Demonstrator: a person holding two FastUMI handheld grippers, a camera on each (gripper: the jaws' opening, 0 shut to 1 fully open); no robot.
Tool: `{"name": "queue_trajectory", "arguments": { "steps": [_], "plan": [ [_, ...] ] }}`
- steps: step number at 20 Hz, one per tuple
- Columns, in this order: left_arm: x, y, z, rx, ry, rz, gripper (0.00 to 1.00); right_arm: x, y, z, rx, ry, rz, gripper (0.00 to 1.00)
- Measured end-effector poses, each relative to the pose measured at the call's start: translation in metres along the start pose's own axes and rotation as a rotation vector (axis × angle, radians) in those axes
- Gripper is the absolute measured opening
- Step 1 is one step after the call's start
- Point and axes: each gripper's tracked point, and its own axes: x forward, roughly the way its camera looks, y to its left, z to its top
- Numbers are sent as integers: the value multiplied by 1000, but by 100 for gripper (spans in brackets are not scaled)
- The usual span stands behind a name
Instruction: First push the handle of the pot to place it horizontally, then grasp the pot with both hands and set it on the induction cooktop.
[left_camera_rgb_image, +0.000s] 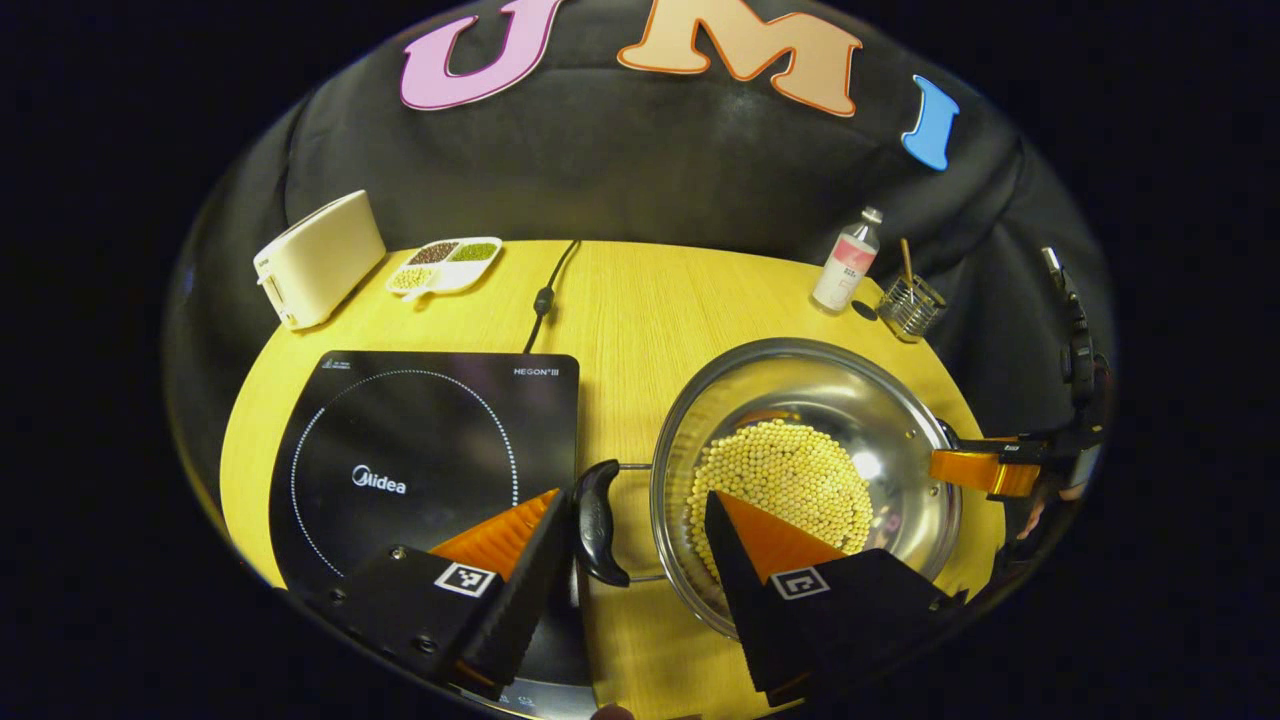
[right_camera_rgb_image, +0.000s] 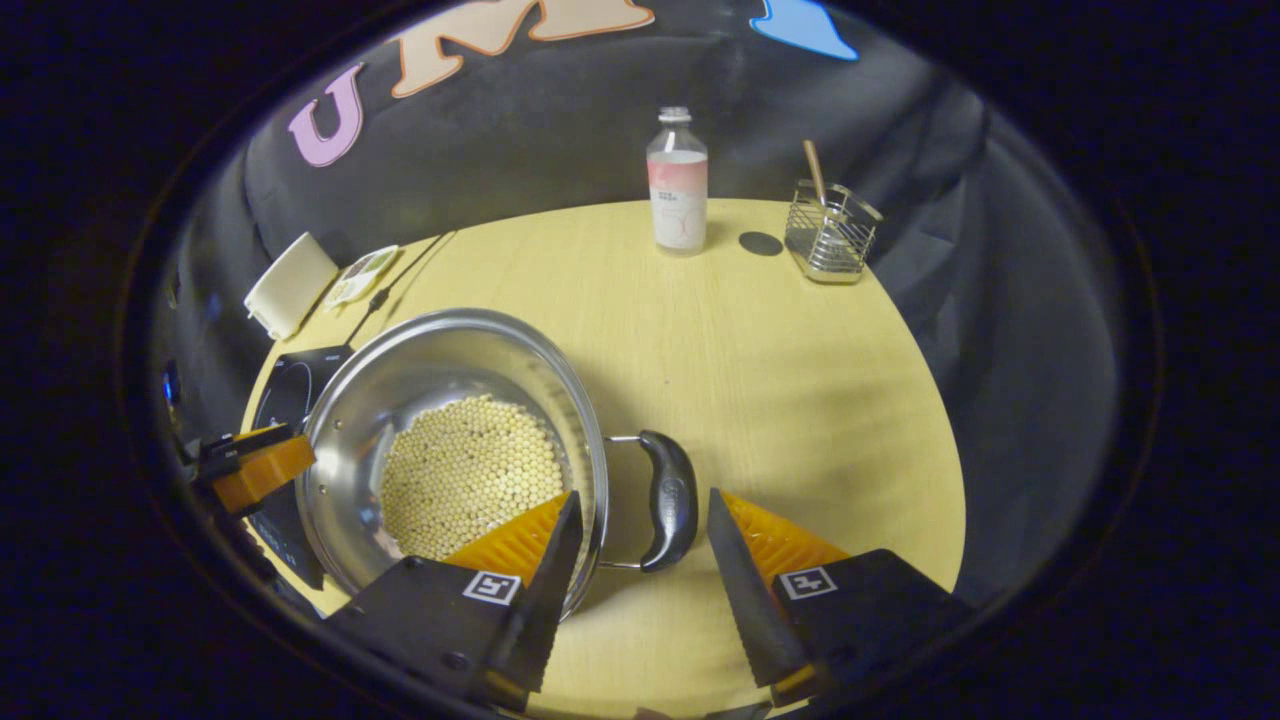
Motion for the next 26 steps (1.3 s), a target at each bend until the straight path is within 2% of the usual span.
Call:
{"name": "queue_trajectory", "arguments": {
  "steps": [3, 4, 5, 7, 10, 11, 14, 15, 16, 18, 19, 22, 23, 24, 25, 26],
  "plan": [
    [11, 0, -6, -16, 33, 10, 85, 6, -2, -5, -7, 20, -3, 71],
    [11, -1, -2, 6, 17, 11, 86, 8, -1, -6, -3, 26, -3, 72],
    [14, -1, 0, 31, 23, 13, 86, 11, 0, -8, 0, 30, -6, 79],
    [18, -4, 1, 74, 31, 20, 85, 16, 2, -11, -1, 44, -13, 79],
    [22, -18, -1, 69, 51, 2, 85, 24, 8, -13, -4, 54, -47, 79],
    [23, -20, -3, 80, 60, 4, 85, 27, 10, -14, 1, 57, -52, 72],
    [31, -20, -12, 72, 87, 15, 85, 28, 2, -18, 20, 68, -64, 72],
    [34, -21, -12, 63, 91, 13, 86, 30, 1, -19, 31, 69, -53, 75],
    [37, -20, -14, 62, 100, 18, 85, 30, 5, -21, 40, 75, -39, 81],
    [43, -10, -23, 80, 141, 52, 82, 35, 5, -19, 33, 73, -49, 66],
    [43, -13, -18, 72, 120, 47, 75, 33, 5, -19, 36, 71, -49, 66],
    [43, -15, -17, 51, 123, 24, 68, 25, 6, -17, 66, 77, -22, 55],
    [44, -15, -18, 34, 136, 22, 67, 32, 6, -17, 81, 86, -10, 60],
    [41, -14, -20, 14, 143, 19, 64, 36, 6, -18, 102, 90, 9, 49],
    [38, -16, -21, -8, 153, 11, 65, 27, 7, -14, 114, 91, 12, 46],
    [36, -18, -24, -17, 158, 6, 61, 27, 6, -12, 103, 89, 13, 43]
  ]
}}
